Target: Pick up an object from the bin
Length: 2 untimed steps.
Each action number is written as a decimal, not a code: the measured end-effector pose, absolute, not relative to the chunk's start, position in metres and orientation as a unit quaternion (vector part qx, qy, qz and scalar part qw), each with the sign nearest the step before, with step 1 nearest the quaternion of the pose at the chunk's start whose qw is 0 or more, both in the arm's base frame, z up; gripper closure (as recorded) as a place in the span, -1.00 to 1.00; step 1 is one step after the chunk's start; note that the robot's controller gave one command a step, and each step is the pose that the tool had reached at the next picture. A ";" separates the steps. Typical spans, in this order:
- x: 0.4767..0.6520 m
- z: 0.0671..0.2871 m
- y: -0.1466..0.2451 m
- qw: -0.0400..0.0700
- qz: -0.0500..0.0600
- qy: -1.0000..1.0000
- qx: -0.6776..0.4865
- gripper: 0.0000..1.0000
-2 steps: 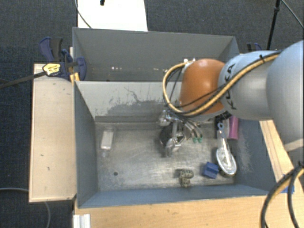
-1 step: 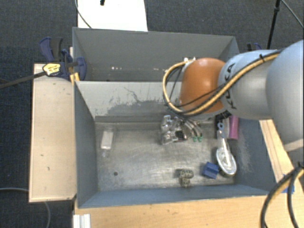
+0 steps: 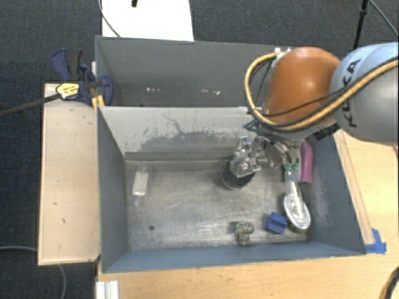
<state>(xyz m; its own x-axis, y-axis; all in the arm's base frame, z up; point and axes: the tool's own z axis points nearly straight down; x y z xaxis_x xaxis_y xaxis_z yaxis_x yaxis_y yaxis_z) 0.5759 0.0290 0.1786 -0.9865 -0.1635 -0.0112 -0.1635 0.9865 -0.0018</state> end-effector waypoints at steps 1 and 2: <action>0.574 0.174 0.030 0.001 0.000 0.997 -0.081 -1.00; 0.593 0.080 0.006 -0.001 0.000 0.988 -0.152 -1.00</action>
Offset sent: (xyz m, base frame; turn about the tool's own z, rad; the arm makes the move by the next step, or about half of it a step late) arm 0.0000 0.0000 0.0000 0.0000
